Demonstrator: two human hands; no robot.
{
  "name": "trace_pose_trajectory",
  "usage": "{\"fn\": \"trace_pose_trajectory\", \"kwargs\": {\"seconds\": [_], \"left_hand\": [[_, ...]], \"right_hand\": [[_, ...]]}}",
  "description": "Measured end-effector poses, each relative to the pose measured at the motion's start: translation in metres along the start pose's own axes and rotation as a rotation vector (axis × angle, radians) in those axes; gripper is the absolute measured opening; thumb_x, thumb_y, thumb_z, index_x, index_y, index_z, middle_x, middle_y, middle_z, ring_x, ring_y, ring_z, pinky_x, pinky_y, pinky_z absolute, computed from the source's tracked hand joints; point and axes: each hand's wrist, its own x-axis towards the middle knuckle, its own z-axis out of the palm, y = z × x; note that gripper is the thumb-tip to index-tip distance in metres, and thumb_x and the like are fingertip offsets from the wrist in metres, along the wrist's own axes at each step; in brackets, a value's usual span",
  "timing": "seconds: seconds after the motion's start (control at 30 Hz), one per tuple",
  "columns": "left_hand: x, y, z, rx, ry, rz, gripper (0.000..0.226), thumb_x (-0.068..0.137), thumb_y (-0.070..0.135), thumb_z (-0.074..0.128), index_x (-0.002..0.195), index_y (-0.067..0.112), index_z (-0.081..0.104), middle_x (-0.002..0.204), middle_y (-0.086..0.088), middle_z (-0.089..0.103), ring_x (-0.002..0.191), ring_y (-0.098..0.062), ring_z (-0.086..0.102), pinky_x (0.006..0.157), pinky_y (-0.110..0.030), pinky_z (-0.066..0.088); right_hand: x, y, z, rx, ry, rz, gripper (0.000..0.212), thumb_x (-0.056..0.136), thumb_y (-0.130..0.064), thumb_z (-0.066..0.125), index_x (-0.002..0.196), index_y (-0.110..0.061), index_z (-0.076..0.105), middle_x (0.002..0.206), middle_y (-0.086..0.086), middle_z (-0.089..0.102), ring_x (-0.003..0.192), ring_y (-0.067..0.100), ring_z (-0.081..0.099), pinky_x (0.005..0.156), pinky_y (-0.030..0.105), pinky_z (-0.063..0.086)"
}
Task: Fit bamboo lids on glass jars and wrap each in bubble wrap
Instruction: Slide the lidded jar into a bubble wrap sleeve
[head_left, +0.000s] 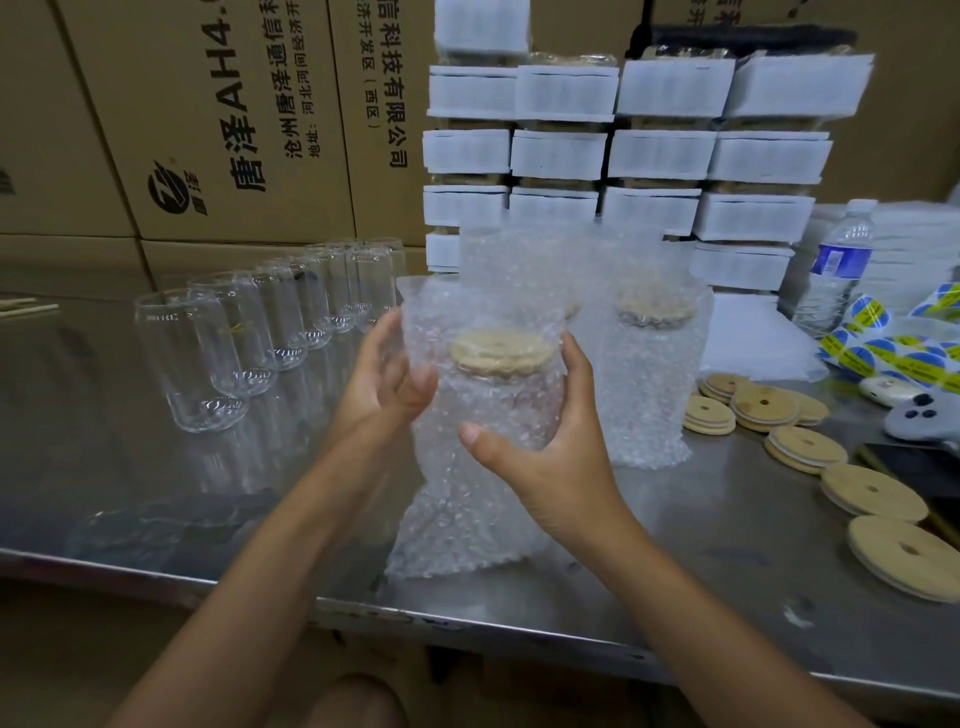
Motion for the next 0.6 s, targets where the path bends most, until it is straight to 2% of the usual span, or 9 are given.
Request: {"fn": "trace_pose_trajectory", "kwargs": {"seconds": [0.1, 0.2, 0.23, 0.3, 0.37, 0.43, 0.5, 0.6], "left_hand": [[-0.013, -0.016, -0.01, 0.042, -0.078, -0.09, 0.129, 0.034, 0.072, 0.083, 0.144, 0.027, 0.032, 0.134, 0.0, 0.059, 0.124, -0.024, 0.056, 0.096, -0.039, 0.049], [-0.022, -0.026, -0.01, 0.197, -0.252, -0.115, 0.105, 0.045, 0.066, 0.083, 0.136, 0.032, 0.044, 0.133, 0.011, 0.059, 0.124, -0.01, 0.055, 0.092, -0.021, 0.049], [-0.024, -0.027, -0.009, 0.239, -0.262, -0.119, 0.094, 0.048, 0.063, 0.084, 0.131, 0.035, 0.049, 0.131, 0.015, 0.06, 0.122, -0.006, 0.055, 0.09, -0.015, 0.047], [-0.024, -0.029, -0.008, 0.268, -0.209, -0.126, 0.077, 0.052, 0.054, 0.088, 0.12, 0.036, 0.057, 0.123, 0.018, 0.064, 0.116, -0.003, 0.059, 0.085, -0.011, 0.047], [-0.026, -0.031, -0.01, 0.251, -0.156, -0.121, 0.065, 0.055, 0.041, 0.087, 0.114, 0.03, 0.062, 0.114, 0.016, 0.069, 0.108, -0.003, 0.064, 0.079, -0.01, 0.049], [-0.028, -0.032, -0.011, 0.231, -0.117, -0.122, 0.06, 0.055, 0.034, 0.085, 0.11, 0.024, 0.063, 0.108, 0.013, 0.072, 0.101, -0.005, 0.067, 0.075, -0.011, 0.051], [-0.029, -0.035, -0.012, 0.219, -0.076, -0.107, 0.056, 0.056, 0.024, 0.09, 0.106, 0.021, 0.065, 0.102, 0.01, 0.074, 0.096, -0.007, 0.07, 0.072, -0.013, 0.052], [-0.029, -0.038, -0.009, 0.2, -0.005, -0.074, 0.048, 0.054, 0.017, 0.086, 0.098, 0.021, 0.066, 0.093, 0.01, 0.075, 0.088, -0.006, 0.071, 0.067, -0.012, 0.052]], "right_hand": [[-0.001, -0.001, 0.0, 0.026, 0.064, -0.007, 0.091, 0.061, -0.047, 0.08, 0.122, -0.066, 0.016, 0.113, -0.059, 0.033, 0.111, -0.028, 0.038, 0.08, -0.006, 0.035], [-0.001, 0.0, 0.002, 0.041, 0.088, -0.007, 0.093, 0.059, -0.048, 0.08, 0.123, -0.067, 0.015, 0.12, -0.05, 0.033, 0.115, -0.024, 0.04, 0.084, -0.002, 0.038], [-0.002, 0.0, 0.002, 0.041, 0.085, -0.013, 0.094, 0.06, -0.045, 0.081, 0.123, -0.067, 0.015, 0.12, -0.05, 0.032, 0.114, -0.024, 0.04, 0.084, -0.002, 0.038], [-0.003, 0.001, 0.0, 0.038, 0.064, -0.021, 0.096, 0.06, -0.041, 0.084, 0.124, -0.066, 0.016, 0.122, -0.047, 0.032, 0.114, -0.026, 0.039, 0.082, -0.003, 0.038], [-0.003, 0.002, -0.004, 0.039, 0.021, -0.002, 0.1, 0.054, -0.046, 0.086, 0.125, -0.066, 0.018, 0.129, -0.039, 0.035, 0.116, -0.023, 0.041, 0.083, -0.001, 0.039], [-0.004, 0.004, -0.011, -0.002, -0.022, 0.032, 0.106, 0.048, -0.054, 0.084, 0.13, -0.066, 0.018, 0.136, -0.029, 0.036, 0.121, -0.017, 0.04, 0.089, 0.005, 0.04], [-0.006, 0.008, -0.017, -0.067, -0.059, 0.07, 0.114, 0.044, -0.06, 0.083, 0.135, -0.063, 0.013, 0.138, -0.028, 0.033, 0.124, -0.015, 0.037, 0.096, 0.01, 0.036], [-0.011, 0.015, -0.021, -0.062, -0.151, 0.134, 0.118, 0.045, -0.057, 0.085, 0.14, -0.053, 0.016, 0.138, -0.027, 0.037, 0.124, -0.014, 0.039, 0.097, 0.01, 0.038]]}}
